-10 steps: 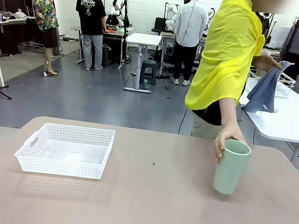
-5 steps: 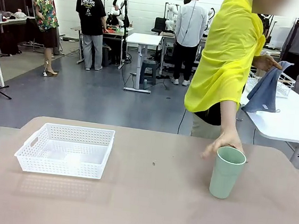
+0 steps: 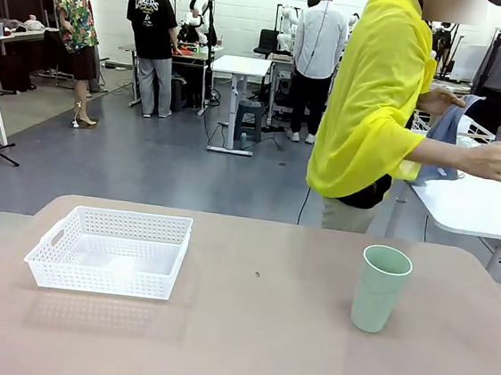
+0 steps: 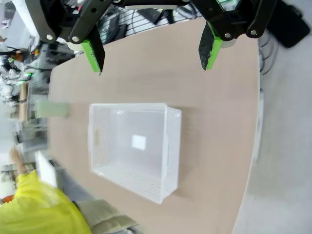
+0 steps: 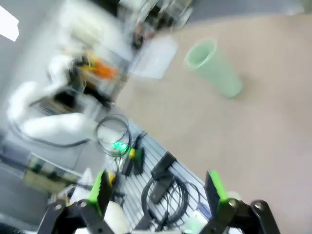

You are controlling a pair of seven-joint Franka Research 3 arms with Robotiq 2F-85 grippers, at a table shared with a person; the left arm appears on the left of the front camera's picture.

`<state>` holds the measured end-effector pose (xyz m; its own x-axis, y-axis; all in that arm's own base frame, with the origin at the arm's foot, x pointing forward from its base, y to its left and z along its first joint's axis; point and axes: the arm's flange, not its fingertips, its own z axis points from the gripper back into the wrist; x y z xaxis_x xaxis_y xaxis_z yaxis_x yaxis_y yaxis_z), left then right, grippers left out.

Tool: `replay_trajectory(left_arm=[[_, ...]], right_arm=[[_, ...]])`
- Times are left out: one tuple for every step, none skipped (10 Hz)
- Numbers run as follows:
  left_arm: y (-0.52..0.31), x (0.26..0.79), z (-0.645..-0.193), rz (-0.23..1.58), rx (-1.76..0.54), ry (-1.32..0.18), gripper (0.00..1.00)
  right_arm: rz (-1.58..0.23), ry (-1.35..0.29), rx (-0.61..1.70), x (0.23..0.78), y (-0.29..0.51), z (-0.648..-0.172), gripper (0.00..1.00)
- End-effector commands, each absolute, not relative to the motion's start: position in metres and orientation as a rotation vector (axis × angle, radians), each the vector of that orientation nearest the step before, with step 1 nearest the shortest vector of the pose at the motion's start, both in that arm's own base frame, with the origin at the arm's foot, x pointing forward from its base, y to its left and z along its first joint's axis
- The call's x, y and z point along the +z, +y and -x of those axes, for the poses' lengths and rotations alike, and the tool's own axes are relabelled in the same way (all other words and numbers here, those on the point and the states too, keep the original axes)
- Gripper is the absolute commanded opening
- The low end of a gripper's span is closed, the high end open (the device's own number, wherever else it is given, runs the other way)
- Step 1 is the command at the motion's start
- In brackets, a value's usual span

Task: Clean and organize the cups into the basket.
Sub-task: Pick up the Organizing basket and move it to the center of the table, then pick up the Reusable plastic cup from the right side of the table and place it inside the Organizing basket.

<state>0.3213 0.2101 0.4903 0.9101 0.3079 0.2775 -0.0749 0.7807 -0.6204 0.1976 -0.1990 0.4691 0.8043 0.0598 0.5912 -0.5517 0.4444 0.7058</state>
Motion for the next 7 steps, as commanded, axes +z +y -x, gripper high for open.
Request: replay_trajectory(left_arm=[[0.184, 0.507, -0.34, 0.436, 0.173, -0.232, 1.0], [0.168, 0.506, -0.353, 0.338, 0.196, -0.198, 1.0], [0.152, 0.5, -0.367, 0.232, 0.208, -0.176, 1.0], [0.136, 0.489, -0.38, 0.119, 0.229, -0.195, 1.0], [0.119, 0.475, -0.391, 0.01, 0.227, -0.206, 1.0], [0.109, 0.464, -0.397, -0.066, 0.223, -0.201, 1.0], [0.109, 0.458, -0.4, -0.107, 0.2, -0.219, 1.0]], right_arm=[[-0.986, -0.583, 0.87, 0.439, -0.185, -0.216, 1.0], [-0.922, -0.607, 0.962, 0.423, -0.174, -0.225, 1.0], [-0.845, -0.642, 1.05, 0.406, -0.162, -0.233, 1.0], [-0.79, -0.652, 1.102, 0.39, -0.15, -0.239, 1.0], [-0.726, -0.663, 1.117, 0.375, -0.137, -0.246, 1.0], [-0.701, -0.662, 1.122, 0.368, -0.128, -0.25, 1.0], [-0.738, -0.639, 1.104, 0.367, -0.129, -0.249, 1.0]])
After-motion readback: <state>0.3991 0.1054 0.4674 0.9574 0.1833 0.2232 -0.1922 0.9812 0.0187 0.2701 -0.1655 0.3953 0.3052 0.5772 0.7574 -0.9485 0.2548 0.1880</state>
